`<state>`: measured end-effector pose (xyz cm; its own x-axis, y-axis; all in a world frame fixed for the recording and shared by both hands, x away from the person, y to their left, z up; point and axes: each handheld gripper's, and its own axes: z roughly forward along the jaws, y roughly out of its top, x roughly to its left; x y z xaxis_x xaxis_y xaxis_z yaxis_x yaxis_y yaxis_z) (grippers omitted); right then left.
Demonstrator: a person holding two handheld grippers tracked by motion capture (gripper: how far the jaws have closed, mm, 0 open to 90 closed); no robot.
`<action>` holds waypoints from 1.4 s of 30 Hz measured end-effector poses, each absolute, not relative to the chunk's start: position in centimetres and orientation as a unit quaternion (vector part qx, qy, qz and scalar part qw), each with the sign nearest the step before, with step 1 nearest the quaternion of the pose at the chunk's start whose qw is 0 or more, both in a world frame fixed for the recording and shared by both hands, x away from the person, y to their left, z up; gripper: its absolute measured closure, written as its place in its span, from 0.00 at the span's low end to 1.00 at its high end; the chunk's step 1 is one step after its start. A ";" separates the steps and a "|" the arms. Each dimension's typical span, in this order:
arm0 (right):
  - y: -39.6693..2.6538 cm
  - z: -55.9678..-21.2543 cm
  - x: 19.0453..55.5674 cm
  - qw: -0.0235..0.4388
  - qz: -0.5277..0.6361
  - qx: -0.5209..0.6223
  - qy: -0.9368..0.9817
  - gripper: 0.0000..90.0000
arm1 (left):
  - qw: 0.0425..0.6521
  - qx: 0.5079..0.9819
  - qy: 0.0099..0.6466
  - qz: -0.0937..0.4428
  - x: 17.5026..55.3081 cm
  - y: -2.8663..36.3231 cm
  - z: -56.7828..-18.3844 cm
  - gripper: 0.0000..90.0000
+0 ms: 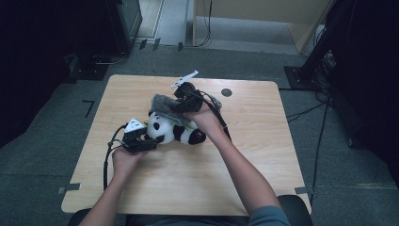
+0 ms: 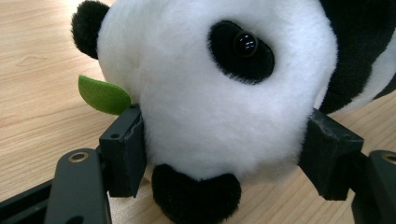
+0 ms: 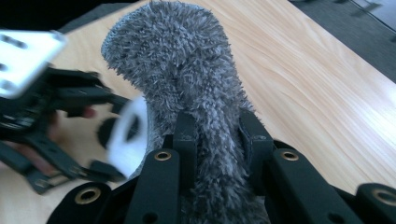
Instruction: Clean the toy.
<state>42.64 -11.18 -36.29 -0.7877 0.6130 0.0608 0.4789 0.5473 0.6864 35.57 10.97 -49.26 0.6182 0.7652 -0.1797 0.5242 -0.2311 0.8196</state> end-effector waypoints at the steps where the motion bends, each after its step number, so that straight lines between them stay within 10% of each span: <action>1: -10.7 -36.2 42.5 0.091 0.360 0.307 0.876 0.81 | 0.459 0.773 0.417 0.132 35.6 11.0 -49.3 0.29; 15: -7.1 -38.9 42.0 0.066 0.337 0.272 0.899 0.81 | 0.460 0.772 0.420 0.128 35.6 11.0 -49.3 0.29; 42: -15.5 -38.1 44.6 0.095 0.334 0.357 0.867 0.81 | 0.459 0.773 0.418 0.130 35.6 11.0 -49.3 0.29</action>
